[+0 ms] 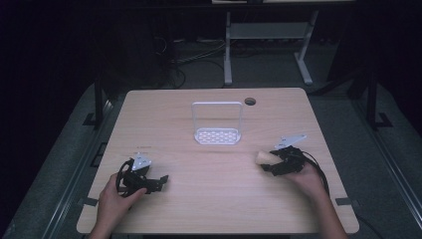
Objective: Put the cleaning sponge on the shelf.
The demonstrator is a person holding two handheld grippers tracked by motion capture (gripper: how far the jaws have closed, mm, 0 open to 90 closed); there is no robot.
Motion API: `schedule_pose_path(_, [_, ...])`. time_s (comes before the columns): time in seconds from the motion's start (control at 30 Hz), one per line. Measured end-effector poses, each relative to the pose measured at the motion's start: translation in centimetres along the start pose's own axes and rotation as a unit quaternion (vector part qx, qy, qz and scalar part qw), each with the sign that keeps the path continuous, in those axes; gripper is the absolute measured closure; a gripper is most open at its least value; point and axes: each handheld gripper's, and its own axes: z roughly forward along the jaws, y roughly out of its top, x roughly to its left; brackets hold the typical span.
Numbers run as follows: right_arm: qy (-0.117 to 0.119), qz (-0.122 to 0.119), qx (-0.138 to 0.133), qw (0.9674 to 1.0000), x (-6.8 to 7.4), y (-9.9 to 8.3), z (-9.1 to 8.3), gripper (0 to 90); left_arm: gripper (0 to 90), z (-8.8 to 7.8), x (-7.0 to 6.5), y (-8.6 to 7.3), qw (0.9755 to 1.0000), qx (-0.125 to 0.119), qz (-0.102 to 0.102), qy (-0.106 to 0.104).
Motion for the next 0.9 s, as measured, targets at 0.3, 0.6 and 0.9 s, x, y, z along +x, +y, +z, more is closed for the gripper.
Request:
schedule_pose_path(0.3, [0.000, 0.002, 0.000, 1.0000, 0.1, 0.0, -0.1, 36.8, 12.6, 0.0, 0.0, 0.0, 1.0000, 0.000, 0.000, 0.000])
schedule_pose_path(0.6, [0.000, 0.003, -0.004, 1.0000, 0.3, 0.2, -0.4, 37.0, 12.5, 0.0, 0.0, 0.0, 1.0000, 0.000, 0.000, 0.000])
schedule_pose_path(0.9, [0.001, 0.004, -0.018, 0.9998, 1.0, 1.0, -1.0, 37.0, 12.6, 0.0, 0.0, 0.0, 1.0000, 0.000, 0.000, 0.000])
